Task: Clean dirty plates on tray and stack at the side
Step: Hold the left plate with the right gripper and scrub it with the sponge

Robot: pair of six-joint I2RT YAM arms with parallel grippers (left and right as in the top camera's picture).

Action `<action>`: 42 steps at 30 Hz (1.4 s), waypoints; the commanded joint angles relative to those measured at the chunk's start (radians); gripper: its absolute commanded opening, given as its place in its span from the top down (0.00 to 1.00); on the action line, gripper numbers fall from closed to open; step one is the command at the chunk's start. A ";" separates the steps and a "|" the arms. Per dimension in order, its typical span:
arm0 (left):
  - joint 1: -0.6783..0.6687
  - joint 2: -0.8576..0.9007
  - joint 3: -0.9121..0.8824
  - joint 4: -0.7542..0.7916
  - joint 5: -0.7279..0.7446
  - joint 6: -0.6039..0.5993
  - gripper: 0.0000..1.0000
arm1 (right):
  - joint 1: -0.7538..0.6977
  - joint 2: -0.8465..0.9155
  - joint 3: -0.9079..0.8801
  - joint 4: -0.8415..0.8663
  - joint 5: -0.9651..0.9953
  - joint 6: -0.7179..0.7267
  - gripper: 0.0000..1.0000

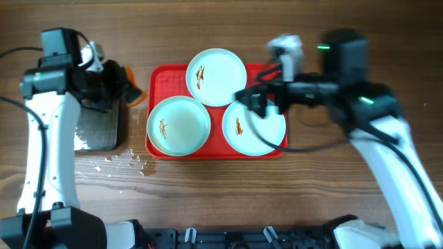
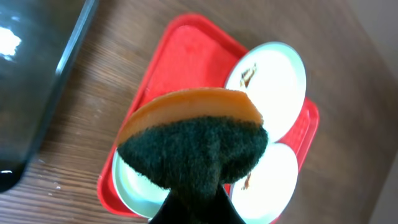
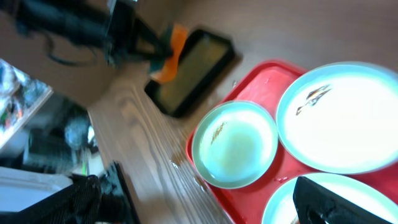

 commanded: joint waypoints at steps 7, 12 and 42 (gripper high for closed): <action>-0.117 0.011 -0.221 0.086 -0.077 0.015 0.96 | 0.166 0.486 0.012 0.252 0.139 0.321 0.21; -0.118 0.011 -0.309 0.142 -0.085 0.016 0.96 | 0.222 0.580 0.012 0.292 0.333 0.343 0.45; -0.288 0.056 -0.506 0.498 -0.100 -0.015 0.94 | 0.337 0.715 0.006 0.299 0.600 0.500 0.95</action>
